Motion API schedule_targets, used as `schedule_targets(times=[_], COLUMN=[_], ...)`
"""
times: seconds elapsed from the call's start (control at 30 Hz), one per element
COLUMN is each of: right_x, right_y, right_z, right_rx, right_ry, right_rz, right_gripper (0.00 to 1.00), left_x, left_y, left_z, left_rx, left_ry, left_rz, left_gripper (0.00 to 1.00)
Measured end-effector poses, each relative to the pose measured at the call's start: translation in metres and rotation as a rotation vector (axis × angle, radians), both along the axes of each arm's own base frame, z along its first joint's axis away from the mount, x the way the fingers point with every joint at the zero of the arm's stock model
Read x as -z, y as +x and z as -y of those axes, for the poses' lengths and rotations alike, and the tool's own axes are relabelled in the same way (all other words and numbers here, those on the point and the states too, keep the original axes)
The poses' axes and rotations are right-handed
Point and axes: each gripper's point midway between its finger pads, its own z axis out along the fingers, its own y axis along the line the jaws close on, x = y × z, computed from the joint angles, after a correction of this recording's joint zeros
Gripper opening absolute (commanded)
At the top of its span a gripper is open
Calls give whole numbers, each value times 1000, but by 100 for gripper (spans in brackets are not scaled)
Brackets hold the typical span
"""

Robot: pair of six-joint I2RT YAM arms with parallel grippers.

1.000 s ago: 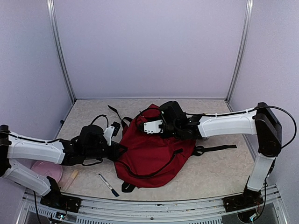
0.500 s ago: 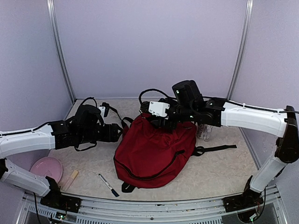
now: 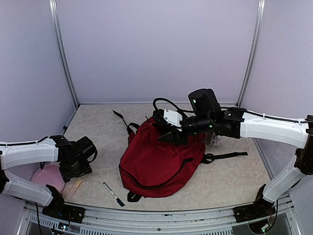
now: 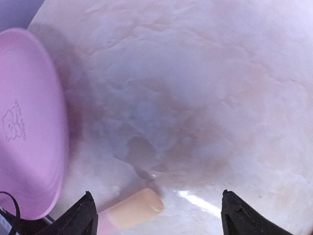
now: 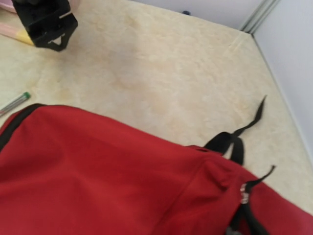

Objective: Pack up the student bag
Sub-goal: Adjust the pen at the corner of the board.

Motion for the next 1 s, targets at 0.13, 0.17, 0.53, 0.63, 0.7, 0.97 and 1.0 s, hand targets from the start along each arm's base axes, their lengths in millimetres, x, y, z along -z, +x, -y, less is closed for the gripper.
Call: schedule_targets(times=[0.13, 0.17, 0.53, 0.63, 0.7, 0.97, 1.0], right_x=[6, 7, 5, 5, 5, 2, 1], right_y=[-5, -6, -10, -10, -10, -11, -11], right_z=[1, 0, 0, 0, -1, -2, -2], right_rx=[-16, -21, -42, -42, -44, -50, -50], right_ry=[-3, -3, 6, 6, 6, 14, 15], right_rz=[-19, -22, -29, -30, -31, -33, -34], right_gripper=[67, 67, 67, 67, 67, 67, 67], left_x=[7, 9, 36, 36, 37, 37, 36], left_y=[-15, -16, -31, -35, -39, -51, -50], left_z=[-25, -30, -37, -21, -10, 33, 40], left_rx=[-161, -193, -327, -300, -281, -172, -155], left_ry=[25, 28, -57, -110, -141, -215, -218], left_rz=[-6, -2, -19, -20, -28, -65, -66], left_gripper=[89, 90, 85, 84, 83, 80, 80])
